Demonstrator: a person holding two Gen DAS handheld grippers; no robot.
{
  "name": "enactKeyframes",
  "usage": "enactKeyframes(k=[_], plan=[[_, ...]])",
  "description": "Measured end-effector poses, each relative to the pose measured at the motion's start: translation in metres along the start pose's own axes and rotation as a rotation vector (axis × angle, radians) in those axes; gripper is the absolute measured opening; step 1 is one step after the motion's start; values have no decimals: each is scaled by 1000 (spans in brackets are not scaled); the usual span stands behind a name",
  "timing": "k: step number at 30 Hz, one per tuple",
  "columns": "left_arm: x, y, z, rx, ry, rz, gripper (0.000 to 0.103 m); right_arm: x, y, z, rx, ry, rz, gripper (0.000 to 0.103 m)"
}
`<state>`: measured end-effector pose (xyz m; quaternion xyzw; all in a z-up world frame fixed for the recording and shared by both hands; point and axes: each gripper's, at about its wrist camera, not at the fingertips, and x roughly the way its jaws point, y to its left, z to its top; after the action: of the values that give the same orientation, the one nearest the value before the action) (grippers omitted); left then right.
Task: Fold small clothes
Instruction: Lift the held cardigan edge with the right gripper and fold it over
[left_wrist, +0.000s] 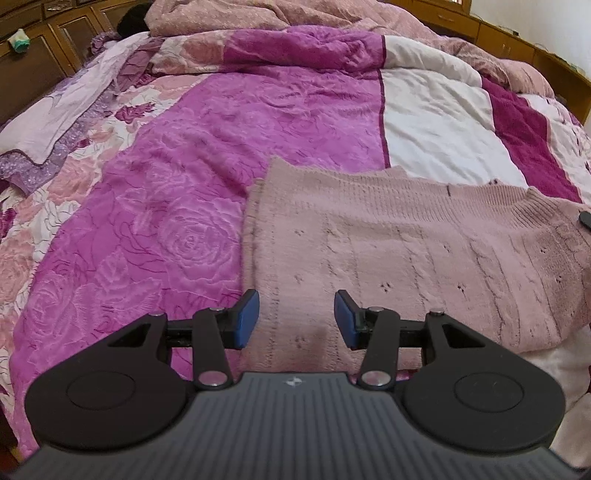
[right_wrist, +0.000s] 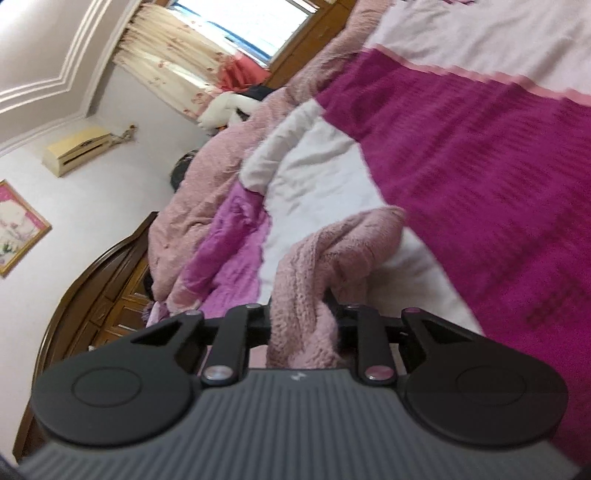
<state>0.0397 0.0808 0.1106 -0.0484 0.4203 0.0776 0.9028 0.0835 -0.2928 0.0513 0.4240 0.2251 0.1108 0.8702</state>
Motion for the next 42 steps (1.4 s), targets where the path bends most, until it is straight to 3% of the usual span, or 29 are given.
enactKeyframes(k=[13,22,33,42], plan=[[-9,44,5,-53,-33,43,53,14,89,-25,-133,-41,30,23],[-7,70,9,-73,-56,43,53,47,154,-63,-231,13,57,22],[-4,108,-4,-135,-51,58,53,100,170,-129,-326,93,-20,22],[5,124,-13,-163,-31,68,53,108,176,-150,-376,107,-50,22]])
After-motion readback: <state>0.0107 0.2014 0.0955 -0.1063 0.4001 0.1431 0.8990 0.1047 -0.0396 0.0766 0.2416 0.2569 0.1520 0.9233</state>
